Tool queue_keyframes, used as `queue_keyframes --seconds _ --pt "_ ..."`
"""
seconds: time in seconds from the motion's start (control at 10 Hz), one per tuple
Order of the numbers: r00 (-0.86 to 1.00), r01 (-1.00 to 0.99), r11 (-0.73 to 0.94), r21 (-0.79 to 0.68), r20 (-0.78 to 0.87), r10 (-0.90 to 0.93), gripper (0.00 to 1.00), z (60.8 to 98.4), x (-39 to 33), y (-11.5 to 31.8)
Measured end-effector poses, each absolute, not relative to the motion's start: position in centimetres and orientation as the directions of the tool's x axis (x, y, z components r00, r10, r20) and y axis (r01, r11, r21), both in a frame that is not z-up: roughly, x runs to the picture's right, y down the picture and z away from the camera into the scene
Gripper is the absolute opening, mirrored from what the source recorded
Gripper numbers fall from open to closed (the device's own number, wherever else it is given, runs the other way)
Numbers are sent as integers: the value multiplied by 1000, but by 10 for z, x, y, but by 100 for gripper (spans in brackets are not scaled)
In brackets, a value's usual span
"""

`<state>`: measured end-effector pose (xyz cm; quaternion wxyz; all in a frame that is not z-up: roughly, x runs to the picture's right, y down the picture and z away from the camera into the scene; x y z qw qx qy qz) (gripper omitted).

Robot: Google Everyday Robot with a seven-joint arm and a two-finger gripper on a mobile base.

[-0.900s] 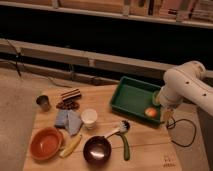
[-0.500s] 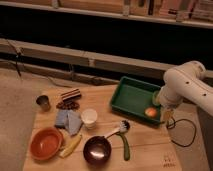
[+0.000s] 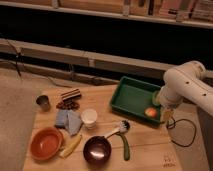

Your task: Wipe red bowl with eraser

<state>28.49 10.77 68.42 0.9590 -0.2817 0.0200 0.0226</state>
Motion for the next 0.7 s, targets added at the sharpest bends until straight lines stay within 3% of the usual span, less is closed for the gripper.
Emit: queue_keyframes --seconds 0.7 --pt "999 -27 846 -533 -46 3 65 681 275 107"
